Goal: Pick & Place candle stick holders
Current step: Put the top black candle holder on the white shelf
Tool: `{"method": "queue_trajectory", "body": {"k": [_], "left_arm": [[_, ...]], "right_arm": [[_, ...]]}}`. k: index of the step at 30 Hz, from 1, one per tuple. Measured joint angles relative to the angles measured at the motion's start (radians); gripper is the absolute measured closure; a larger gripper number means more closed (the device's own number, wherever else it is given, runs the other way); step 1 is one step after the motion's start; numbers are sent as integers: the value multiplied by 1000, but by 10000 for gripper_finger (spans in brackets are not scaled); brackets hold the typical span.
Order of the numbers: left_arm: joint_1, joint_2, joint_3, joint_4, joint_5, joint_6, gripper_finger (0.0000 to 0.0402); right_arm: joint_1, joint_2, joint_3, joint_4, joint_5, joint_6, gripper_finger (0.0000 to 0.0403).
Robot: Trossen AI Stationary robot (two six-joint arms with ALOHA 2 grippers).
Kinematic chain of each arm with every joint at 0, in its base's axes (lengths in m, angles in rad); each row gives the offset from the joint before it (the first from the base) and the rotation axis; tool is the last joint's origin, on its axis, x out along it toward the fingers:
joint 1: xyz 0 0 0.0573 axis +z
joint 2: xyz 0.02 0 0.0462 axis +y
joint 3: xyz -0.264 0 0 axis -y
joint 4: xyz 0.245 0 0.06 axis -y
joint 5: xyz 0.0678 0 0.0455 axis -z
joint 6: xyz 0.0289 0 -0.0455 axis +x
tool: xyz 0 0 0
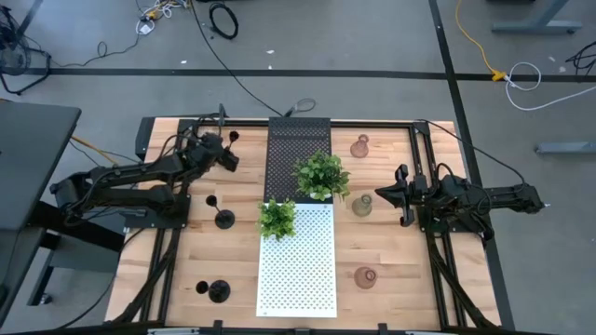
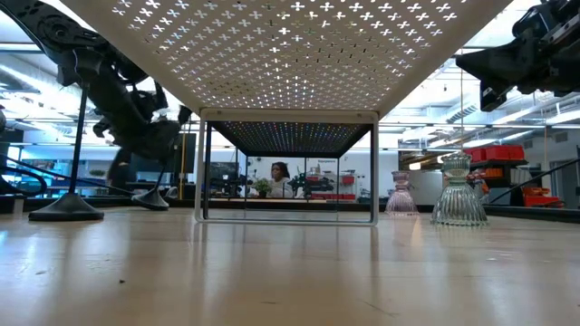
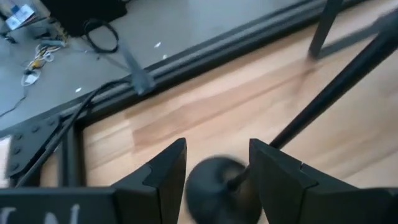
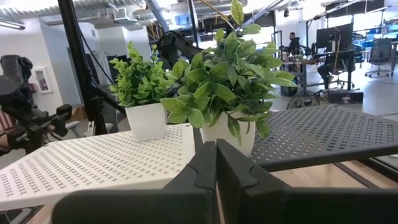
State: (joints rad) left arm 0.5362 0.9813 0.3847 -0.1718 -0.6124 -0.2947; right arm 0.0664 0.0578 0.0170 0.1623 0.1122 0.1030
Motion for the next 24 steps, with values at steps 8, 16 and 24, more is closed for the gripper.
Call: {"method": "queue_trajectory", "body": {"k": [8,16,24], "left_arm": [[0,-9,0,-167,-46,-8,225],[-2,-65,0,-176,-1,-7,225],[-2,-152,0,-95,82,-5,225]], "right_arm": [[0,0,0,0,0,2,394],[0,0,0,-3,1,2,394],[0,0,0,-8,0,2,394]]}}
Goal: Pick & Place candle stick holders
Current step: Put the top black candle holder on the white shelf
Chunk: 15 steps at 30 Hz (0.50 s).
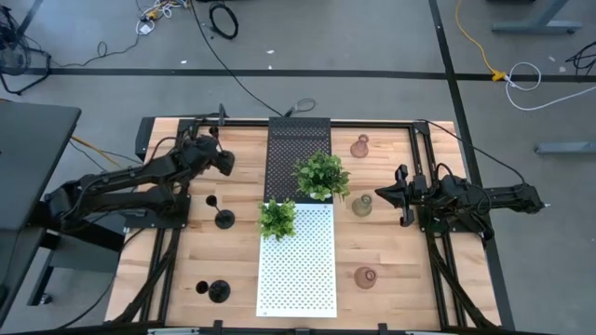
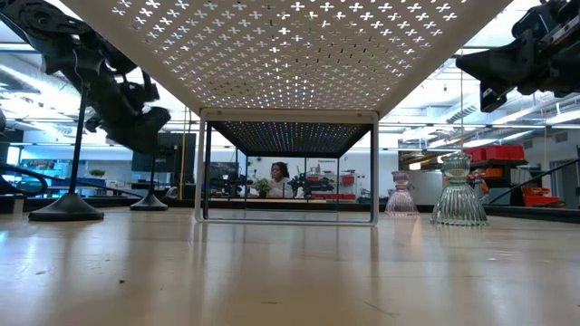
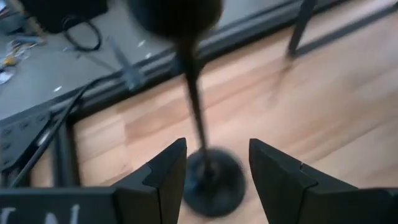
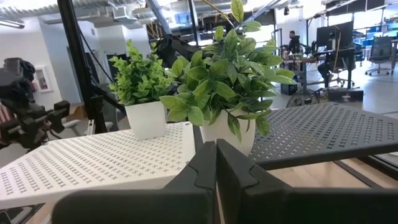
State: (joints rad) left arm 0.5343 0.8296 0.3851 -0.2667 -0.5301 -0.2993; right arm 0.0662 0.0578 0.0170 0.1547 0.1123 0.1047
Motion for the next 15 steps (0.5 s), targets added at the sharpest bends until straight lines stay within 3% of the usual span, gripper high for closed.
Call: {"method": "queue_trajectory", "body": {"k": [11,15], "left_arm": [[33,-14,0,93,-47,24,227],[52,-14,0,124,-4,26,258]], "right_arm": [[0,0,0,-21,0,0,394],[0,0,0,-42,0,0,394]]}}
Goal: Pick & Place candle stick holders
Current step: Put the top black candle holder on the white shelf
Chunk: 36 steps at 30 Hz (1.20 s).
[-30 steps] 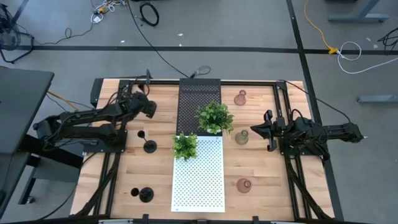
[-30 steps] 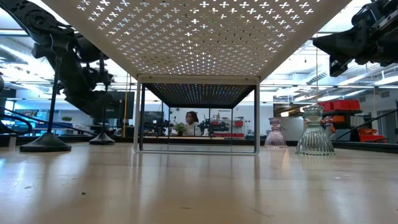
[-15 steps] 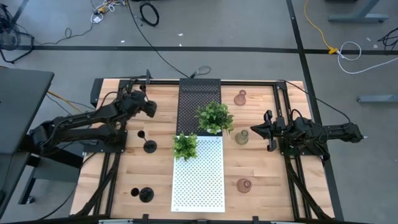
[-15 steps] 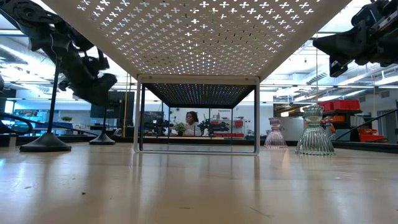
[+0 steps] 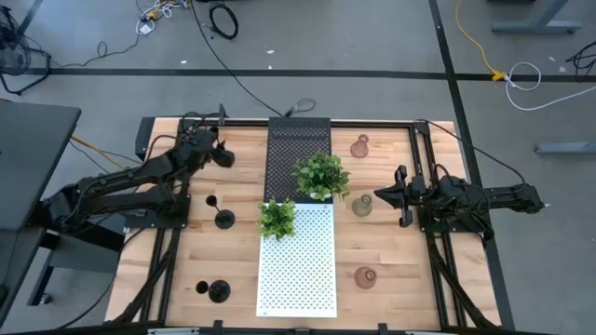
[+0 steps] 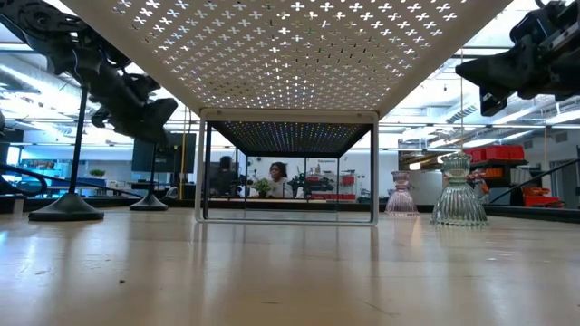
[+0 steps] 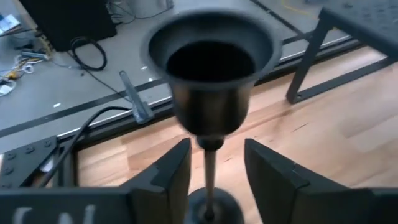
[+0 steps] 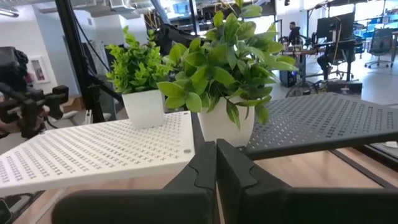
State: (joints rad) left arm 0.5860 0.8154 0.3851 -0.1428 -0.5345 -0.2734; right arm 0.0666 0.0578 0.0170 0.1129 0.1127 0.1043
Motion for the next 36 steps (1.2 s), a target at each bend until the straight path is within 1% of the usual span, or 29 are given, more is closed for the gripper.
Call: {"method": "queue_trajectory", "body": {"k": [5,8,9,15,24,27,32,36], "left_arm": [[28,1,0,99,69,42,327],[50,2,0,103,94,50,368],[55,2,0,100,96,50,372],[85,1,2,95,149,53,371],[84,-1,3,94,181,54,371],[82,-11,14,81,226,49,371],[82,-56,77,38,301,53,371],[82,-96,162,-104,349,68,371]], "right_arm": [[0,0,0,-1,0,0,394],[0,0,0,-1,0,0,394],[0,0,0,-1,0,0,394],[0,0,0,-1,2,16,394],[0,0,0,-1,2,19,394],[0,0,0,-1,2,19,394],[0,0,0,-4,-1,58,394],[0,0,0,-4,0,79,394]]}}
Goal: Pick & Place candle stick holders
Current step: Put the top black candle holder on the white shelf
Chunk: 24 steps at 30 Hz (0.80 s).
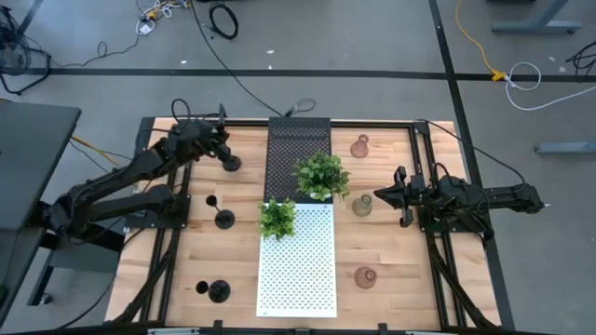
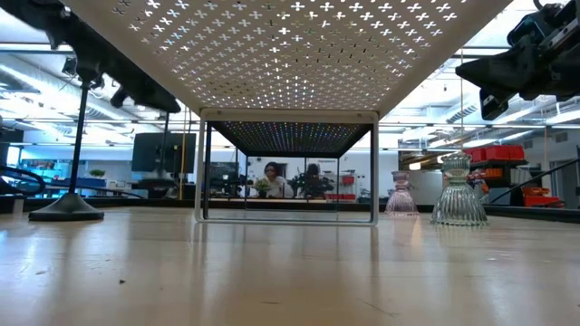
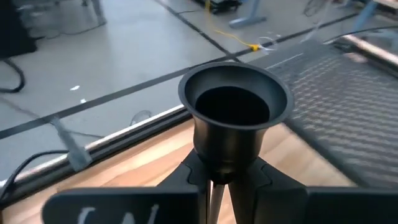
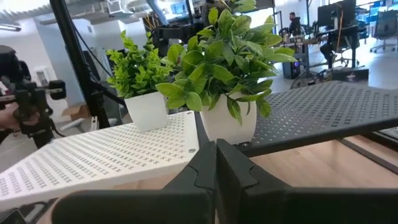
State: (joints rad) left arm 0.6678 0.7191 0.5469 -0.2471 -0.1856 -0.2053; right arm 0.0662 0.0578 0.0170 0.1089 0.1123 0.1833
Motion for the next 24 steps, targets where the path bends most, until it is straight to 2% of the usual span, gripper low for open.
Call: {"method": "queue_trajectory", "body": {"k": [5,9,14,18,24], "left_arm": [[-22,-47,148,-154,122,34,371],[-55,-74,285,-217,230,63,371],[-100,-82,445,-238,427,91,371],[-136,-79,532,-242,599,110,371],[-203,-77,559,-209,648,51,371]], "right_arm": [[0,0,0,5,0,0,394],[0,0,0,25,0,-3,394],[0,0,0,55,-4,42,394],[0,0,0,89,-73,68,394],[0,0,0,177,-136,60,394]]}}
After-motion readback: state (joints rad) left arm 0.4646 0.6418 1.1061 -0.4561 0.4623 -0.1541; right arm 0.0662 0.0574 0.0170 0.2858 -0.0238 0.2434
